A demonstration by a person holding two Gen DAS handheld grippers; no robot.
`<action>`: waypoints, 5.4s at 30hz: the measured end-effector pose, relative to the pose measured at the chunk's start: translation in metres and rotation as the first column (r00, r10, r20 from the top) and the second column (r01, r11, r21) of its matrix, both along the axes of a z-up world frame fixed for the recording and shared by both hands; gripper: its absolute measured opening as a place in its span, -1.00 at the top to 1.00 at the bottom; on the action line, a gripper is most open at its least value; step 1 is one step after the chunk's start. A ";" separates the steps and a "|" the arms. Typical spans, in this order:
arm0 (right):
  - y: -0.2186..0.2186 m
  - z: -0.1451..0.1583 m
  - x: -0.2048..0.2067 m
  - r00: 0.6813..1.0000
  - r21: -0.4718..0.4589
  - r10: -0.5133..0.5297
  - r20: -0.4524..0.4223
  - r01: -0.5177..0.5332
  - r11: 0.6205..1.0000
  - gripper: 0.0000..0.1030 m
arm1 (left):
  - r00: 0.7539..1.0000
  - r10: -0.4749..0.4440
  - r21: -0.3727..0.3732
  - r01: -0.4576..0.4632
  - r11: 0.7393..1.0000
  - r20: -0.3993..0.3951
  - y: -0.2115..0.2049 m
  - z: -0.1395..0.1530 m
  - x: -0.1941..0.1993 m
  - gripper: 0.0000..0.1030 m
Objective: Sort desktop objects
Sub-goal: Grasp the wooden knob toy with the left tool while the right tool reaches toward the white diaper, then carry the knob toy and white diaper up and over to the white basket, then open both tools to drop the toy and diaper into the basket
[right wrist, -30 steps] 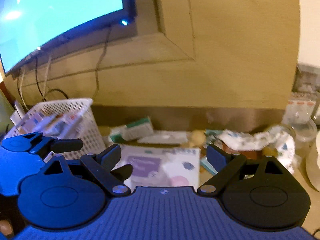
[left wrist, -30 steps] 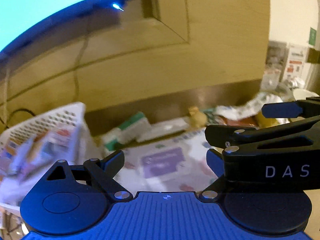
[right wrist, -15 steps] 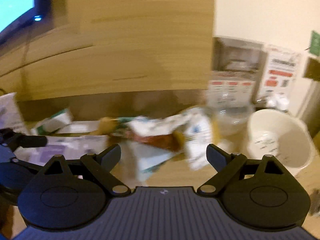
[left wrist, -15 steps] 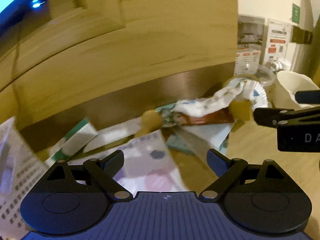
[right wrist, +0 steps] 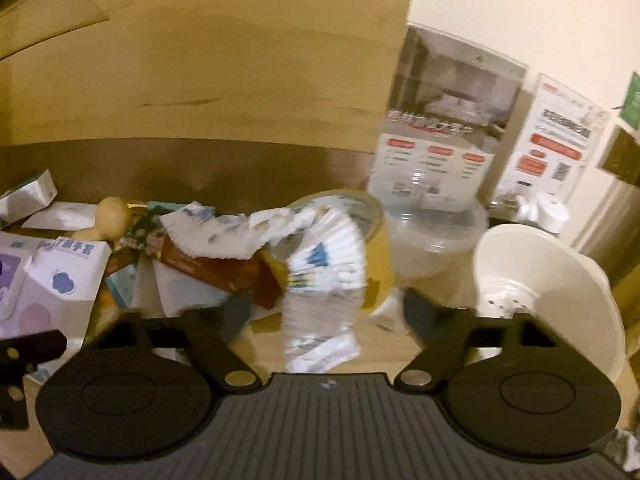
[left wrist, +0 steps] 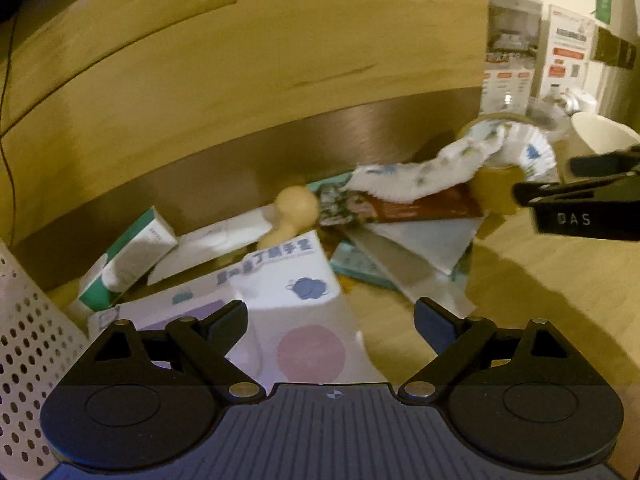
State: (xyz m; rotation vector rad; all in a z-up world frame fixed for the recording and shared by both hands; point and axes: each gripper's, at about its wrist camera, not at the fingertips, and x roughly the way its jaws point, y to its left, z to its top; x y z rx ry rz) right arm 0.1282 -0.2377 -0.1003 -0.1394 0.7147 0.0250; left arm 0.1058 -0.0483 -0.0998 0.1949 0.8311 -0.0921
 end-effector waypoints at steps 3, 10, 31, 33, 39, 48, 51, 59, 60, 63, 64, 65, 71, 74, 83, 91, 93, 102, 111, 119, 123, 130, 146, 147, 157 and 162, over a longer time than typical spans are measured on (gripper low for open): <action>-0.001 -0.005 0.001 0.999 0.041 0.005 -0.034 -0.004 0.999 0.25 | 1.000 0.009 0.003 -0.009 1.000 0.004 0.007 -0.001 0.006 -0.87; 0.000 -0.001 -0.022 0.999 0.092 0.040 -0.025 -0.038 0.995 0.40 | 0.999 -0.004 0.032 0.002 0.999 0.040 0.010 -0.001 0.046 -0.88; 0.001 0.009 -0.003 0.999 0.097 -0.040 -0.003 0.040 0.994 -0.61 | 0.995 -0.045 0.039 0.049 0.998 -0.087 0.005 -0.048 0.124 -0.93; 0.007 0.001 0.004 0.999 0.113 -0.038 -0.027 0.041 0.993 -0.61 | 0.995 -0.044 0.022 0.046 0.999 -0.086 0.007 -0.050 0.126 -0.95; 0.023 -0.014 0.009 0.998 0.107 -0.044 -0.034 0.047 0.993 0.26 | 0.999 -0.026 0.003 0.026 1.000 -0.024 0.009 -0.055 0.120 -0.82; 0.030 -0.008 -0.010 1.000 0.161 0.018 -0.014 -0.016 0.987 0.75 | 0.999 -0.007 -0.005 0.007 1.000 0.044 0.011 -0.044 0.092 0.20; 0.039 0.004 -0.021 0.998 0.151 0.059 0.025 -0.062 0.987 0.76 | 0.998 -0.006 -0.025 0.008 1.000 0.066 0.014 -0.036 0.082 0.20; 0.065 0.043 -0.045 0.971 0.081 0.179 0.161 -0.194 0.978 0.78 | 0.990 -0.016 -0.064 0.026 0.998 0.142 0.002 0.003 0.069 0.20; 0.068 0.048 -0.047 0.966 0.066 0.185 0.178 -0.200 0.978 0.80 | 0.989 -0.013 -0.065 0.023 0.998 0.150 0.003 0.007 0.067 0.20; 0.075 0.062 -0.055 0.954 0.055 0.208 0.216 -0.225 0.973 0.80 | 0.985 0.000 -0.074 0.013 0.997 0.172 0.010 0.024 0.057 0.20; 0.077 0.066 -0.057 0.950 0.052 0.215 0.227 -0.232 0.971 0.80 | 0.983 0.007 -0.067 0.005 0.998 0.185 0.012 0.030 0.053 0.20; 0.079 0.070 -0.060 0.946 0.052 0.220 0.237 -0.238 0.970 0.80 | 0.981 0.011 -0.062 0.001 0.998 0.192 0.014 0.034 0.050 0.20; 0.098 0.094 -0.076 0.916 0.040 0.265 0.301 -0.289 0.956 0.80 | 0.971 0.051 -0.060 -0.038 0.997 0.233 0.033 0.062 0.027 0.20; 0.109 0.106 -0.083 0.895 0.027 0.294 0.335 -0.321 0.947 0.80 | 0.963 0.073 -0.051 -0.061 0.997 0.258 0.041 0.073 0.019 0.19; 0.151 0.149 -0.097 0.808 -0.017 0.387 0.445 -0.424 0.905 0.80 | 0.930 0.149 -0.019 -0.152 0.988 0.335 0.092 0.129 -0.010 0.17; 0.197 0.186 -0.099 0.708 -0.079 0.482 0.517 -0.521 0.850 0.80 | 0.900 0.232 -0.001 -0.249 0.968 0.369 0.147 0.162 -0.037 0.17; 0.211 0.193 -0.100 0.683 -0.087 0.506 0.527 -0.549 0.831 0.80 | 0.892 0.260 -0.002 -0.279 0.960 0.371 0.161 0.167 -0.042 0.17; 0.280 0.214 -0.098 0.580 -0.096 0.597 0.554 -0.668 0.738 0.80 | 0.840 0.399 0.017 -0.435 0.900 0.369 0.236 0.182 -0.072 0.16; 0.353 0.227 -0.102 0.525 -0.049 0.659 0.539 -0.761 0.647 0.80 | 0.771 0.521 0.011 -0.564 0.826 0.366 0.314 0.196 -0.112 0.15; 0.406 0.253 -0.119 0.471 -0.049 0.703 0.533 -0.812 0.581 0.80 | 0.741 0.569 0.006 -0.611 0.792 0.356 0.372 0.208 -0.138 0.12; 0.428 0.268 -0.124 0.476 -0.005 0.709 0.520 -0.828 0.561 0.80 | 0.740 0.570 0.003 -0.611 0.791 0.357 0.389 0.215 -0.142 0.12; 0.453 0.242 -0.091 0.561 0.087 0.742 0.367 -0.815 0.573 0.80 | 0.768 0.564 -0.004 -0.591 0.807 0.303 0.411 0.195 -0.135 0.12; 0.453 0.146 -0.041 0.691 0.283 0.718 0.080 -0.707 0.649 0.79 | 0.889 0.430 -0.015 -0.434 0.901 0.156 0.400 0.117 -0.096 -0.06; 0.452 0.141 -0.037 0.696 0.291 0.715 0.066 -0.698 0.654 0.79 | 0.897 0.417 -0.035 -0.417 0.908 0.144 0.401 0.113 -0.095 -0.06; 0.442 0.114 -0.033 0.722 0.267 0.691 -0.027 -0.661 0.701 0.75 | 0.911 0.383 -0.022 -0.385 0.923 0.153 0.394 0.100 -0.088 -0.29; 0.431 0.113 -0.036 0.743 0.260 0.667 -0.057 -0.634 0.728 0.63 | 0.907 0.384 -0.005 -0.389 0.921 0.171 0.389 0.101 -0.088 -0.54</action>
